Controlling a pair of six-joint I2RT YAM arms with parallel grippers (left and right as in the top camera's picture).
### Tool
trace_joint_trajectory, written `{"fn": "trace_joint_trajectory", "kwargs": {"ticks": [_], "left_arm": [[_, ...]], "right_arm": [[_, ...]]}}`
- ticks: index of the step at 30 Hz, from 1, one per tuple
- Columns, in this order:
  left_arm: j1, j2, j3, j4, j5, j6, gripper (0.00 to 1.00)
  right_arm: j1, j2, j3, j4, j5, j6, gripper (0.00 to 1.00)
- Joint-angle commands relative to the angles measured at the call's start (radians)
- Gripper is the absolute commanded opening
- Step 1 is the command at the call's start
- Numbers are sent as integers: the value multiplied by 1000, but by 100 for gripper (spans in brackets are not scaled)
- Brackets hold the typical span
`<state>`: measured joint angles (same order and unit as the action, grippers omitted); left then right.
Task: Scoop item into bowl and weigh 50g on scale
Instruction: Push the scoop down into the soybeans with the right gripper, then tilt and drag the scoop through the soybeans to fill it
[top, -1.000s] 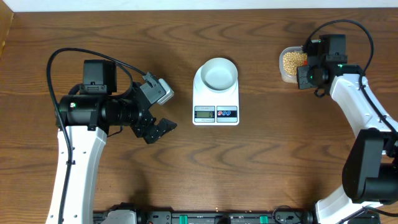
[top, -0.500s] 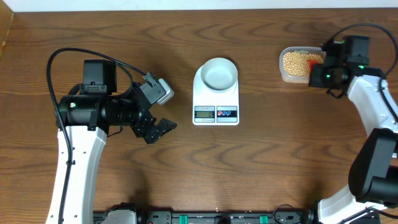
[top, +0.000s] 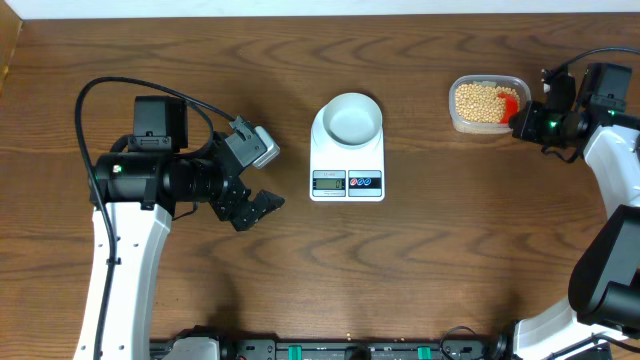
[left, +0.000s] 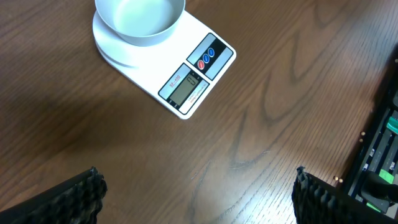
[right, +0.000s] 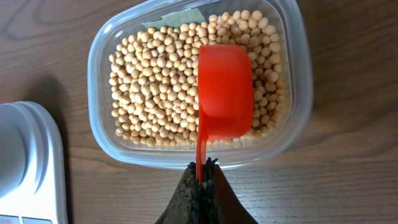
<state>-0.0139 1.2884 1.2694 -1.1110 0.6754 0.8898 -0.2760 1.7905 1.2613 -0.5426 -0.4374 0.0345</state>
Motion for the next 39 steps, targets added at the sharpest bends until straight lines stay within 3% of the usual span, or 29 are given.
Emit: {"fn": "trace_joint_trajectory", "kwargs": {"ticks": [1, 39], "left_arm": [[4, -2, 15, -3, 13, -4, 98], [4, -2, 15, -3, 13, -4, 98]], "right_arm": [[0, -17, 1, -24, -53, 21, 1], [-16, 79, 0, 41, -85, 129, 1]]}}
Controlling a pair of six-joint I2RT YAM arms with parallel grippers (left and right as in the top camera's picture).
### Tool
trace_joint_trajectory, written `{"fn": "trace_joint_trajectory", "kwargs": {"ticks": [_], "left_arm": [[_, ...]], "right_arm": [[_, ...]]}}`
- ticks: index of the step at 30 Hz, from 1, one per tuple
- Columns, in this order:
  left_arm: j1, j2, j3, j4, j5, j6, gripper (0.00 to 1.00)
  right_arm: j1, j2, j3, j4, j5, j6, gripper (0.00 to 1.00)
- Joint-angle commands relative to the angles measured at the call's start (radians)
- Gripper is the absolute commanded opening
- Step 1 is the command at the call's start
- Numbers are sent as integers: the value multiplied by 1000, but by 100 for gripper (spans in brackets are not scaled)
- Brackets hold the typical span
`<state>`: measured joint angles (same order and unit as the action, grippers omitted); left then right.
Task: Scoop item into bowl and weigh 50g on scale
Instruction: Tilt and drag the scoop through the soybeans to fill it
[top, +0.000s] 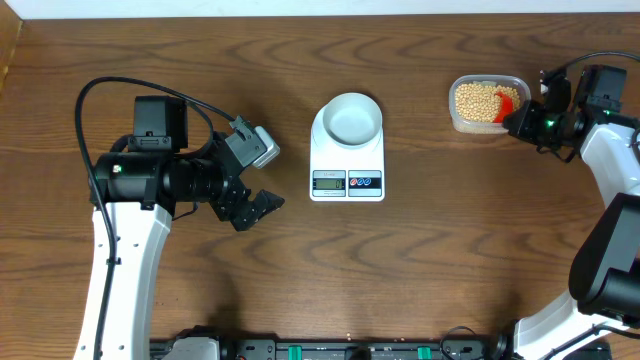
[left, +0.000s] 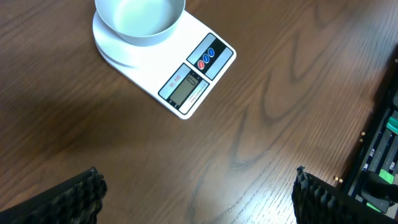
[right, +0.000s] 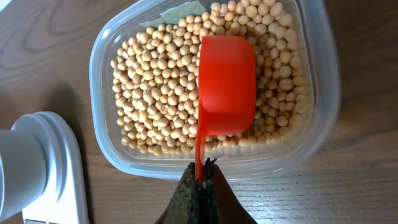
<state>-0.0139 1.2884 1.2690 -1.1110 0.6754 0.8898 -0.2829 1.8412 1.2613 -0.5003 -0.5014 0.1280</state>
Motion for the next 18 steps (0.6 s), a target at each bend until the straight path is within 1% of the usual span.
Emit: {"fn": "trace_joint_trajectory", "kwargs": {"ticks": [1, 7, 13, 18], "left_arm": [[4, -2, 15, -3, 13, -4, 98], [4, -2, 15, -3, 13, -4, 98], [4, -2, 15, -3, 13, -4, 98], [4, -2, 15, -3, 13, -4, 98]], "right_arm": [[-13, 28, 0, -3, -36, 36, 1], [-61, 28, 1, -9, -191, 36, 1], [-98, 28, 1, -15, -243, 56, 1], [-101, 28, 1, -15, -242, 59, 1]]}}
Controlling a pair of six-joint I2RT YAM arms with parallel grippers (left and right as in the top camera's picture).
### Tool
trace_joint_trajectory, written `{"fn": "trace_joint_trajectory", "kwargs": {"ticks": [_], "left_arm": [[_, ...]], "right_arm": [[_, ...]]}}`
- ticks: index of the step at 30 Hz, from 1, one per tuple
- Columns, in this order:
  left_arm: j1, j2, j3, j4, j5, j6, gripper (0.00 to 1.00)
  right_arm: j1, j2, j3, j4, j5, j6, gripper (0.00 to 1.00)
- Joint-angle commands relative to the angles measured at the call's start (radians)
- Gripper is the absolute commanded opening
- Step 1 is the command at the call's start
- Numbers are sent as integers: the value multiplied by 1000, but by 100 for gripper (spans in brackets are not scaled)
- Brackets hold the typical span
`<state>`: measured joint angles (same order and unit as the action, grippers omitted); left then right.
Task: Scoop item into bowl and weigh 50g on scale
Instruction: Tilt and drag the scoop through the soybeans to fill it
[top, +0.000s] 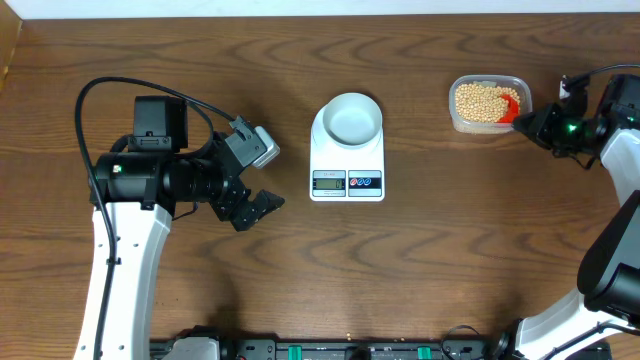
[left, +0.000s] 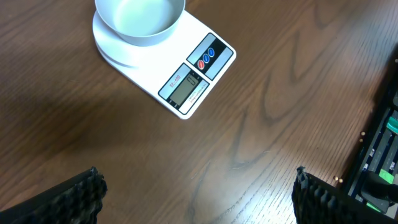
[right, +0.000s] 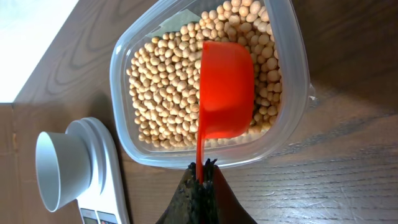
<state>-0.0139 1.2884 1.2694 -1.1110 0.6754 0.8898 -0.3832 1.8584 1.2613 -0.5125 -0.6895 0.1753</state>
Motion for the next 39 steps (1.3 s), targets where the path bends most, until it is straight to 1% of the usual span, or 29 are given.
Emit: {"fn": "trace_joint_trajectory", "kwargs": {"ticks": [1, 7, 16, 21, 27, 31, 36, 39], "left_arm": [[4, -2, 15, -3, 13, -4, 98], [4, -2, 15, -3, 13, -4, 98], [4, -2, 15, -3, 13, -4, 98], [4, -2, 15, -3, 13, -4, 98], [4, -2, 15, -3, 13, -4, 98], [4, -2, 15, -3, 13, -4, 98], [4, -2, 15, -3, 13, -4, 98], [4, -2, 15, -3, 13, -4, 98]], "right_arm": [[-1, 11, 1, -4, -54, 11, 1], [0, 21, 0, -3, -43, 11, 1], [20, 103, 0, 7, -43, 11, 1], [11, 100, 0, 8, -48, 11, 1], [-13, 96, 0, 12, -130, 10, 1], [-36, 96, 0, 12, -144, 11, 1], [-64, 96, 0, 32, -247, 10, 1], [-74, 96, 0, 38, -266, 11, 1]]}}
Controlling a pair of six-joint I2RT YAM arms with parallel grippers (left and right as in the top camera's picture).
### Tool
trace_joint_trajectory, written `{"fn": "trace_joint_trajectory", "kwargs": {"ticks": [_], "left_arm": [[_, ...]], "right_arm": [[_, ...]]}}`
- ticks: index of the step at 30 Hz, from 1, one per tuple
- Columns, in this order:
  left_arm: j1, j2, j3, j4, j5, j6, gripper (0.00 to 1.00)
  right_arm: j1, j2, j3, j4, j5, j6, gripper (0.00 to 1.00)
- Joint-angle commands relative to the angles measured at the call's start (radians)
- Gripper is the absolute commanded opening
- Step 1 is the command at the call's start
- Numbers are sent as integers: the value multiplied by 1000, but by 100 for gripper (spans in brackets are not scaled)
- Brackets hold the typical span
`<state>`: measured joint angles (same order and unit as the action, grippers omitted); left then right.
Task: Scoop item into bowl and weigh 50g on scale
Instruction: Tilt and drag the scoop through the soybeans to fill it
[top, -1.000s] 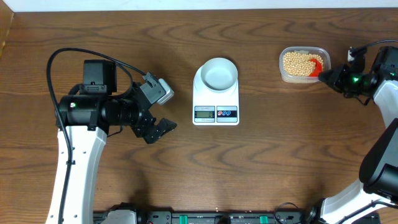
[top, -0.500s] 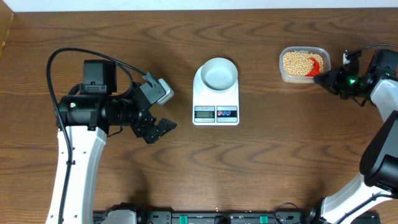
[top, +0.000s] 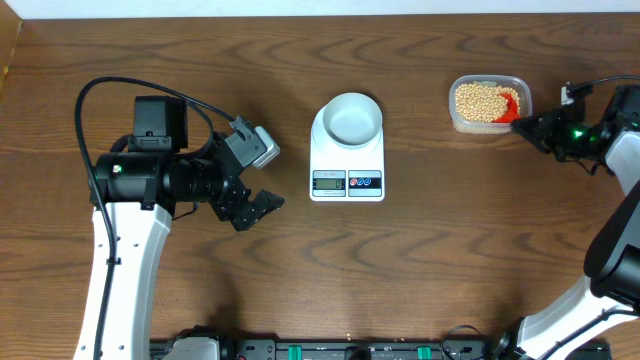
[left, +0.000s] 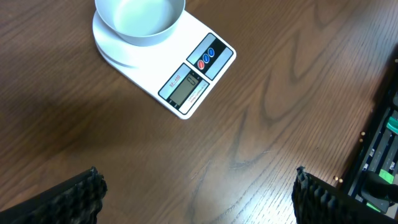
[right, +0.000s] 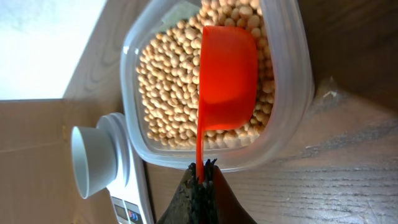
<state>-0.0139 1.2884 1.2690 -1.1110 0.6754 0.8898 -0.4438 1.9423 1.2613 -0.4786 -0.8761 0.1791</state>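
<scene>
A clear plastic tub (top: 489, 103) of soybeans (right: 168, 87) sits at the table's far right. My right gripper (right: 200, 171) is shut on the thin handle of a red scoop (right: 227, 74), whose cup lies over the beans at the tub's right side; the scoop (top: 511, 106) shows red in the overhead view. A white bowl (top: 352, 118) stands empty on the white scale (top: 347, 180) at the table's middle. My left gripper (left: 199, 193) hangs open over bare wood left of the scale, holding nothing.
The scale's display and two round buttons (left: 208, 56) face the table's front edge. A rail of equipment (top: 340, 350) runs along the front edge. The white wall edge (right: 43, 43) lies beyond the tub.
My right wrist has rolled further and drawn slightly right, so the tub and scale look more tilted in its view. The scoop is still over the beans. The left arm has not moved.
My right gripper was shut on the scoop's handle with the cup lying on the beans in the tub. At each later moment the wrist stood more rotated and a little farther right, the scoop still in the tub. The bowl stayed empty and the left gripper stayed open.
</scene>
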Motion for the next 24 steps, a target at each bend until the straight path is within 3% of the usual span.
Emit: {"fn": "trace_joint_trajectory", "kwargs": {"ticks": [1, 24], "left_arm": [[4, -2, 15, -3, 13, -4, 98], [4, -2, 15, -3, 13, -4, 98]], "right_arm": [[-15, 12, 0, 4, -86, 6, 1], [-92, 12, 0, 15, -221, 8, 1]]}}
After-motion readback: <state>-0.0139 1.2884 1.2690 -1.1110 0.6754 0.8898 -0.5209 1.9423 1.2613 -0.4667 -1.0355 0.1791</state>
